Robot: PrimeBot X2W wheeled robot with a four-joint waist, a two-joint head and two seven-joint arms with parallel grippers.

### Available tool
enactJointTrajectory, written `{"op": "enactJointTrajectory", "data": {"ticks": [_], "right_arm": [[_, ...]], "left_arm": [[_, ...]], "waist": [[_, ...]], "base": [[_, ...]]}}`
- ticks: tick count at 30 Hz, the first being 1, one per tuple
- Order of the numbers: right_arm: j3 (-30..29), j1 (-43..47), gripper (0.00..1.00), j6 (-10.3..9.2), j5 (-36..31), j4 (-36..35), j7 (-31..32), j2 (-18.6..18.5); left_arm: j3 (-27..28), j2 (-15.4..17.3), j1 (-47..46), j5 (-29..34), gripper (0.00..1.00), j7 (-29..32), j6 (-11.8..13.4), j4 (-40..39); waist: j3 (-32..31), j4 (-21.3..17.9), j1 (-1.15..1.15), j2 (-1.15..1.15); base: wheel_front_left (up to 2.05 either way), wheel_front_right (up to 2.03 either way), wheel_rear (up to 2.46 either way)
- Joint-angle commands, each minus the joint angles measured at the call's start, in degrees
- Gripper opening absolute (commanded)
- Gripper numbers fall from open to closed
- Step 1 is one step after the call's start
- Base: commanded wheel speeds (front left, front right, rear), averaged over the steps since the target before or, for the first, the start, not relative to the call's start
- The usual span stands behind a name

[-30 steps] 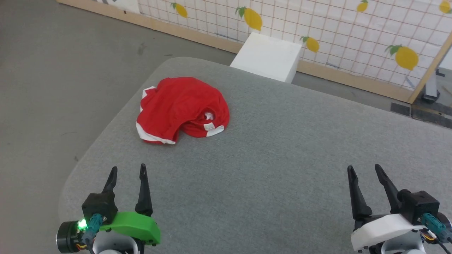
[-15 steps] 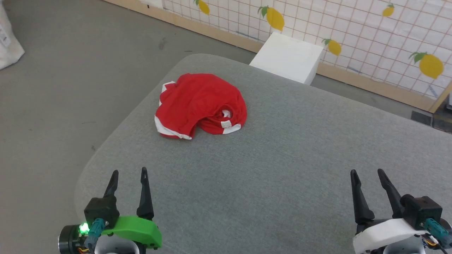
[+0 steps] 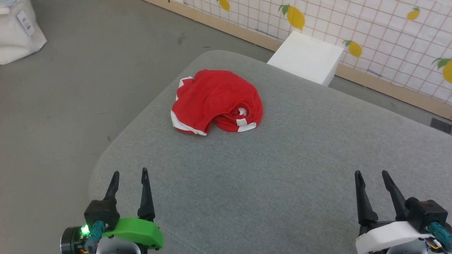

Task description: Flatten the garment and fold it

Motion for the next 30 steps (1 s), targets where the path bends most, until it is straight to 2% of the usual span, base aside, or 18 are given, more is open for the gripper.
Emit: {"op": "enactJointTrajectory", "data": {"ticks": [1, 21, 25, 30], "right_arm": [[-0.3, 0.7, 1.00, -0.06, 0.5, 0.3, -0.6, 0.0], [-1.2, 0.8, 1.00, -0.08, 1.0, 1.3, -2.9, 0.0], [-1.2, 0.6, 1.00, -0.08, 0.7, 1.3, -2.9, 0.0], [-1.5, 0.3, 1.00, -0.08, -0.3, 1.0, -2.8, 0.0]], "left_arm": [[-0.1, -0.2, 0.9, -0.3, 1.00, -0.6, 0.4, 0.4], [-0.9, -0.3, -0.6, -2.9, 1.00, -2.9, 0.8, 1.5], [-0.7, -0.2, -2.8, -3.3, 1.00, -2.9, -0.5, 2.0], [-1.0, 0.6, -10.2, -4.0, 1.00, -2.9, -3.7, 4.8]], "waist": [[0.1, 0.7, 0.00, 0.00], [1.8, 4.6, 0.00, 0.00], [2.3, 3.5, 0.00, 0.00], [3.6, 2.2, 0.00, 0.00]], "base": [[0.00, 0.00, 0.00], [0.00, 0.00, 0.00], [0.00, 0.00, 0.00], [0.00, 0.00, 0.00]]}}
